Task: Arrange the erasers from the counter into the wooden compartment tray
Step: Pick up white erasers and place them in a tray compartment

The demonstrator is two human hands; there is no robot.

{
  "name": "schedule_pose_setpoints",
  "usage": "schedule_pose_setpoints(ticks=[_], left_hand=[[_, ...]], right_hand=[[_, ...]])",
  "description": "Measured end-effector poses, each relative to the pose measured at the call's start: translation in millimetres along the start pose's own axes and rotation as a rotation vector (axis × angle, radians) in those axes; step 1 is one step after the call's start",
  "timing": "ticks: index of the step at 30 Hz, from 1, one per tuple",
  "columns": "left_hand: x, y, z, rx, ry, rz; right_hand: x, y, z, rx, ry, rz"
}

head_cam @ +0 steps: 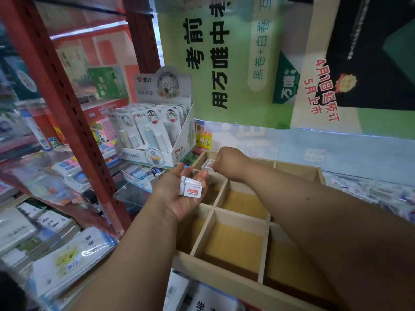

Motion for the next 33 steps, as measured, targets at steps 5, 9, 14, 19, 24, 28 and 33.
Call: schedule_pose_setpoints(ticks=[5, 9, 14, 19, 24, 28, 33], left_hand=[[-2.6, 5.7, 1.1, 0.023, 0.058, -0.004], [1.2, 5.0, -0.1, 0.021, 0.057, 0.026], [2.2, -0.3, -0.8, 0.008, 0.079, 0.039], [-0.6, -7.3, -0.8, 0.02, 0.073, 0.011], [-3.0, -6.1, -5.5, 0.063, 0.04, -0.038], [-1.4, -5.0, -10.3, 0.107, 0.077, -0.003], [-5.2, -6.9, 1.7, 0.017, 0.128, 0.002]], right_hand=[[-9.8, 4.9, -4.0, 0.042, -0.327, -0.004], [-18.6, 2.7, -14.1, 0.065, -0.095, -0.062], [-14.5, 5.8, -18.1, 0.097, -0.015, -0.098], [27.1, 17.6, 6.6, 0.066, -0.501, 0.095], [60.4, 36.5, 5.4, 0.19, -0.513, 0.231], [54.3, 34.3, 7.2, 0.2, -0.751, 0.094], [13.0, 13.3, 45.8, -0.065, -0.647, -0.06]])
Point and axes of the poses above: each hand's wrist, its own y-axis away from the middle knuckle, its own z-axis out of the back of the hand, x = y × z, the point moved 10 cm from there along -y, towards the middle knuckle, and after that the axes turned 1 degree about -x, right-handed, at the moved point
